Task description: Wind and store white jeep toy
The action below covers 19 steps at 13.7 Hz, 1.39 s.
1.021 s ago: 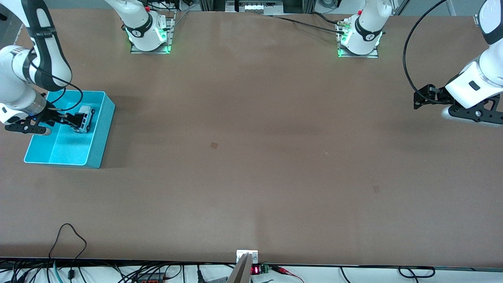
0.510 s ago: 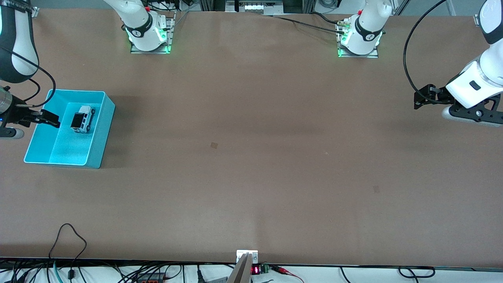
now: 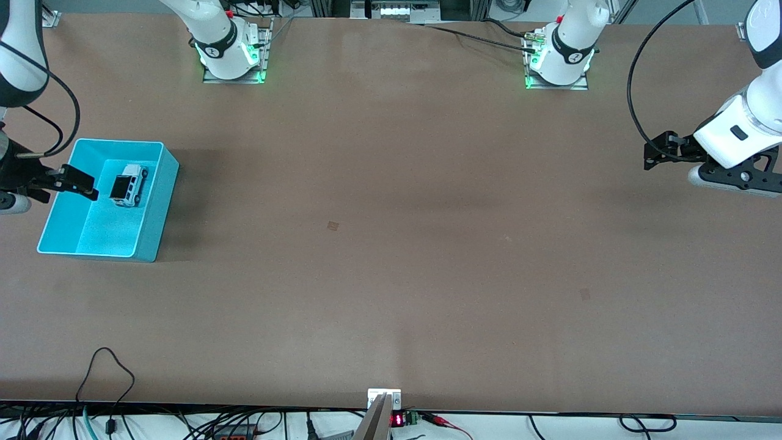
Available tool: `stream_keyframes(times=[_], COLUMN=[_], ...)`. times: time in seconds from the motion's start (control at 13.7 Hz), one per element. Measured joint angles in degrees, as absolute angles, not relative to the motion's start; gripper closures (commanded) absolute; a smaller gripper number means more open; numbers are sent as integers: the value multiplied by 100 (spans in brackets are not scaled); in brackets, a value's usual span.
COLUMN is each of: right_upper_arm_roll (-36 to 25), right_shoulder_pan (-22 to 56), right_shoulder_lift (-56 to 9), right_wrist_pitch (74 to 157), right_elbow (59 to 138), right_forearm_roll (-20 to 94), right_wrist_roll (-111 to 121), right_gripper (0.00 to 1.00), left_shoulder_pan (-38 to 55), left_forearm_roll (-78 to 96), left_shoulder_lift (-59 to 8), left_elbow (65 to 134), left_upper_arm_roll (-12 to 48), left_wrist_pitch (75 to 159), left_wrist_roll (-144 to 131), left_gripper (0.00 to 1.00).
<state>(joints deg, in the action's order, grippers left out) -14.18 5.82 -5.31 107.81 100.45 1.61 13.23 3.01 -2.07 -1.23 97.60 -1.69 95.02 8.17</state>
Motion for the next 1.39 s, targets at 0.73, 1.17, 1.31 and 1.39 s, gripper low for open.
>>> stream_keyframes(times=[0.73, 1.17, 1.31, 1.39], right_upper_arm_roll=[-182, 377, 376, 375], right_shoulder_pan=[153, 27, 3, -7], right_shoulder_lift=[-139, -121, -138, -137], right_wrist_pitch=[10279, 10019, 9933, 9783], right_elbow=[9942, 9461, 9246, 9188], right_forearm_roll=[165, -35, -88, -91], right_wrist_roll=[477, 57, 56, 39], right_gripper=[0, 0, 0, 0], left_shoulder_pan=[301, 302, 303, 303], left_forearm_roll=[-207, -207, -207, -207], left_shoulder_lift=[-126, -128, -128, -128], left_elbow=[9759, 9759, 9759, 9759], left_upper_arm_roll=[-170, -169, -168, -167], left_wrist_pitch=[9502, 9475, 9463, 9447], left_wrist_roll=[817, 817, 817, 817], left_gripper=[0, 0, 0, 0])
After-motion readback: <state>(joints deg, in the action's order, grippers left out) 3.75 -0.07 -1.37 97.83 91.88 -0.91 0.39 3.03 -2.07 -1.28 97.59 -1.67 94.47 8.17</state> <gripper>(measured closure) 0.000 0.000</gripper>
